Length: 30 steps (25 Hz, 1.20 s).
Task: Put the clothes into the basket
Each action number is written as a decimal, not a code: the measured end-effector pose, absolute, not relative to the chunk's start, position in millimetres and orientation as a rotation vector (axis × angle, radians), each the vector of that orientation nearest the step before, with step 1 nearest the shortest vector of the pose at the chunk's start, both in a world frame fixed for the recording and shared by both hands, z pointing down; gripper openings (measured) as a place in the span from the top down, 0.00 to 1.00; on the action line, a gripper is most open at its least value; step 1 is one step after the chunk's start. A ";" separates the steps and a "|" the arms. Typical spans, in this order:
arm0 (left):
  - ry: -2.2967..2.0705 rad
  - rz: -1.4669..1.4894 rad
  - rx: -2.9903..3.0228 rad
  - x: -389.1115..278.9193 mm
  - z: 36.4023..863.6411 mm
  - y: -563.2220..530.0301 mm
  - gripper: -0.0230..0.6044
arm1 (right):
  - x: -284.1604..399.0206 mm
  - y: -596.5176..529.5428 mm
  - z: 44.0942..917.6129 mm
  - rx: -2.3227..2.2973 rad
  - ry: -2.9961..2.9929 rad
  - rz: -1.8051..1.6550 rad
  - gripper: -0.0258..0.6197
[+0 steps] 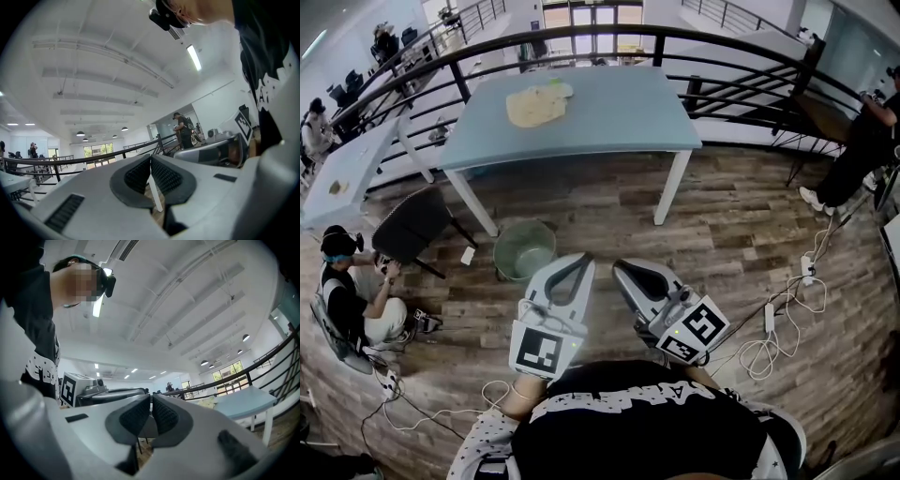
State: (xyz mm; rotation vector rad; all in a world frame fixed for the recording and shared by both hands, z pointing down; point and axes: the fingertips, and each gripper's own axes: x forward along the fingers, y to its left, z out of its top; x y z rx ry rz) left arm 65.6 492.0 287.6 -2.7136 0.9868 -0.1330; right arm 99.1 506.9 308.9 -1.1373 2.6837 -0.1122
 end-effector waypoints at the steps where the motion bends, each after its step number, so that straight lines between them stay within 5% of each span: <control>1: 0.988 -0.128 -2.717 71.3 287.8 492.7 0.94 | 105.1 507.4 309.9 -1.140 2.685 -0.119 0.91; 30: 0.874 -0.045 -2.831 124.8 300.6 424.5 0.94 | 163.7 450.6 322.4 -1.301 2.654 -0.157 0.91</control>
